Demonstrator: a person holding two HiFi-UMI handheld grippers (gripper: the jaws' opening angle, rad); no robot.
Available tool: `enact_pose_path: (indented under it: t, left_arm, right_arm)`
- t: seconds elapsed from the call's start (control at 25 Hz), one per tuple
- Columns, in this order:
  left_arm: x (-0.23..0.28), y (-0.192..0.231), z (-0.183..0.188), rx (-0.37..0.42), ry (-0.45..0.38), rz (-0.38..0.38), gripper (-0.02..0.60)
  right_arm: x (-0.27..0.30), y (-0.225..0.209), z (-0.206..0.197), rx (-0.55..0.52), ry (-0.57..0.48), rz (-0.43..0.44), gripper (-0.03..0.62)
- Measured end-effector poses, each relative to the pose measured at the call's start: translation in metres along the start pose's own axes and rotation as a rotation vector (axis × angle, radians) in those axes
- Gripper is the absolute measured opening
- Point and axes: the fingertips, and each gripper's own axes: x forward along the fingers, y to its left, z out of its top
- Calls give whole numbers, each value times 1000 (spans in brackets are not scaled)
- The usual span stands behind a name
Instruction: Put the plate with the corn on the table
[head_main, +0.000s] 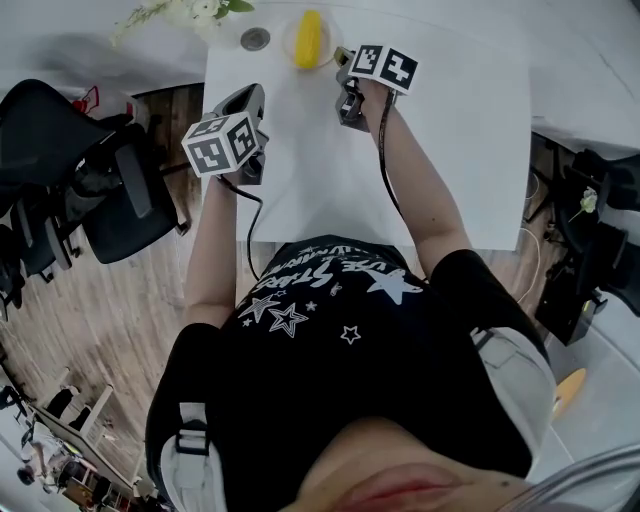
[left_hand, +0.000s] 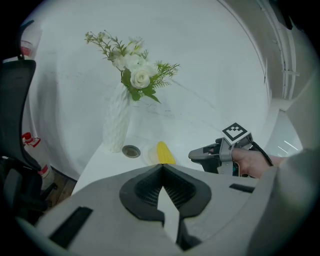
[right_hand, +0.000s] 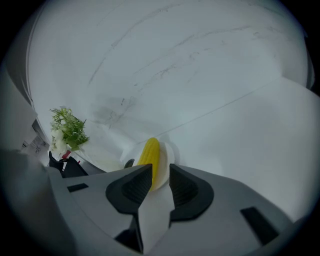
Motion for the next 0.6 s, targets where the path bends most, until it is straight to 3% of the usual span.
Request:
enact_pose_path:
  t: [0.2,0.6]
  left_arm:
    - [-28,-22,-3,15,-23,-14,5]
    - [-80,-55,-25,51,-42,-37,5]
  right_arm:
    - [-36,11,-5,-21,-26,45,66]
    - [-94,28,-40,-61,-39,105,64]
